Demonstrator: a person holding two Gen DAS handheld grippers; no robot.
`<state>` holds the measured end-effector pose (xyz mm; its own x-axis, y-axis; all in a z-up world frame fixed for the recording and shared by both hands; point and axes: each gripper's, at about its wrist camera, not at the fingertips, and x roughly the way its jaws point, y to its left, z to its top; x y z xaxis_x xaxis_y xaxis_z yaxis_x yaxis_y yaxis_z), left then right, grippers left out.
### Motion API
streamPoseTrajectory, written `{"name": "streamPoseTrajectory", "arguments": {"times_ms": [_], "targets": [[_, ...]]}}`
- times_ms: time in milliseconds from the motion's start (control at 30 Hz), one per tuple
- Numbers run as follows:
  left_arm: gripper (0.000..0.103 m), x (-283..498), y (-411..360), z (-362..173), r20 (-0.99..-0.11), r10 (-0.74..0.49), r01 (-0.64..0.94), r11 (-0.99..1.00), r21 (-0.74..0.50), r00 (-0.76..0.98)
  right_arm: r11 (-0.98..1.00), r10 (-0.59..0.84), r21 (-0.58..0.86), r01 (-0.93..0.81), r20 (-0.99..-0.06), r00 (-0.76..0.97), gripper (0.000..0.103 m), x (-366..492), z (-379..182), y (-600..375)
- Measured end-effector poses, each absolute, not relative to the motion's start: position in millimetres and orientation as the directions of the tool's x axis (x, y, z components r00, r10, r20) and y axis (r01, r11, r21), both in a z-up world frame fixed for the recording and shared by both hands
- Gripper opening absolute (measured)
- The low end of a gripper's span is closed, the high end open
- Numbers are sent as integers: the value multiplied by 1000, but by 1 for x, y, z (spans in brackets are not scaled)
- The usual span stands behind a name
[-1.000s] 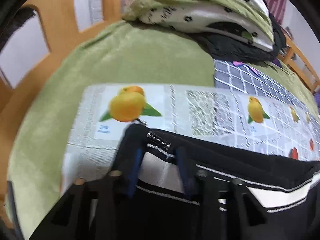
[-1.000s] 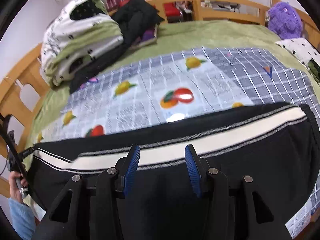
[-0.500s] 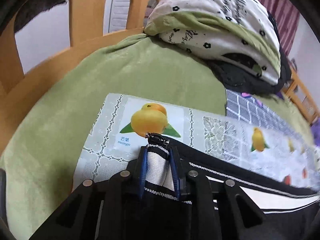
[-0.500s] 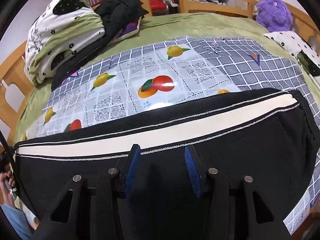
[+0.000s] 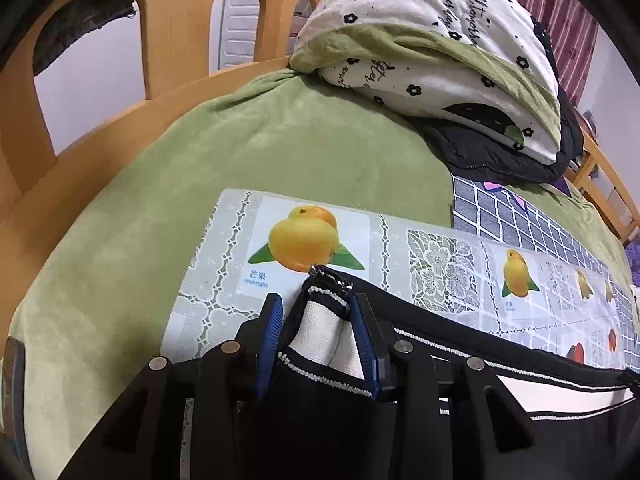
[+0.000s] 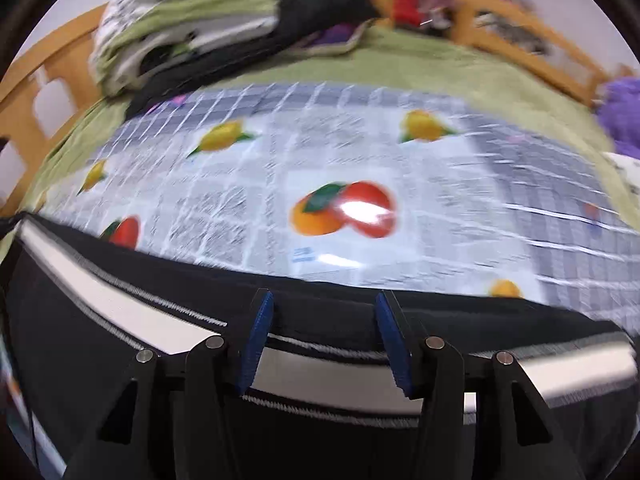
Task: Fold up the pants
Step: 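Grasp the waistband with both grippers, straighten it, then release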
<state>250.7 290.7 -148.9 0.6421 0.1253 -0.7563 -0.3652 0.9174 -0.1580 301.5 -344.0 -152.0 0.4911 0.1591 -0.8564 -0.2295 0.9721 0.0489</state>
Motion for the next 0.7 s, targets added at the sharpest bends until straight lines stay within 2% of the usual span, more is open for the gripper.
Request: {"name": "streamPoseTrajectory", "arguments": {"times_ms": [33, 67, 100, 133, 200, 300, 433, 467, 500, 533, 600, 667, 700], "targets": [[34, 252, 290, -151, -757, 126, -365, 918, -156, 641, 966, 170, 51, -255, -865, 472, 51, 306, -157, -343], [31, 253, 290, -153, -759, 126, -366, 917, -156, 639, 960, 165, 35, -279, -873, 459, 45, 310, -164, -339], [24, 254, 290, -155, -760, 118, -363, 918, -163, 639, 954, 154, 12, -300, -877, 455, 4, 311, -170, -336], [21, 254, 289, -156, -758, 109, -358, 918, -171, 643, 946, 152, -3, -325, -880, 451, 0, 310, -173, -332], [13, 251, 287, -150, -737, 129, -360, 919, -163, 663, 938, 152, -37, -344, -849, 506, 0, 302, -168, -326], [12, 250, 290, -142, -713, 143, -375, 909, -179, 687, 944, 220, 21, -330, -784, 581, 0, 296, -147, -328], [12, 254, 299, -147, -739, 103, -387, 894, -224, 666, 953, 195, 28, -301, -818, 541, 1, 311, -161, -330], [15, 253, 298, -147, -740, 100, -379, 899, -219, 666, 949, 244, 93, -301, -823, 513, 2, 313, -162, -339], [17, 250, 296, -146, -741, 100, -370, 905, -209, 664, 943, 282, 138, -304, -817, 504, 15, 312, -161, -346], [24, 248, 294, -146, -746, 115, -371, 910, -187, 656, 935, 317, 178, -307, -806, 499, 43, 310, -159, -352], [26, 245, 292, -146, -746, 115, -365, 913, -180, 655, 929, 340, 193, -317, -783, 521, 75, 304, -152, -362], [26, 245, 291, -148, -749, 96, -356, 914, -195, 656, 923, 337, 163, -349, -780, 527, 75, 300, -151, -362], [26, 246, 290, -149, -751, 92, -359, 912, -200, 654, 921, 326, 147, -361, -798, 507, 72, 302, -154, -360]]}}
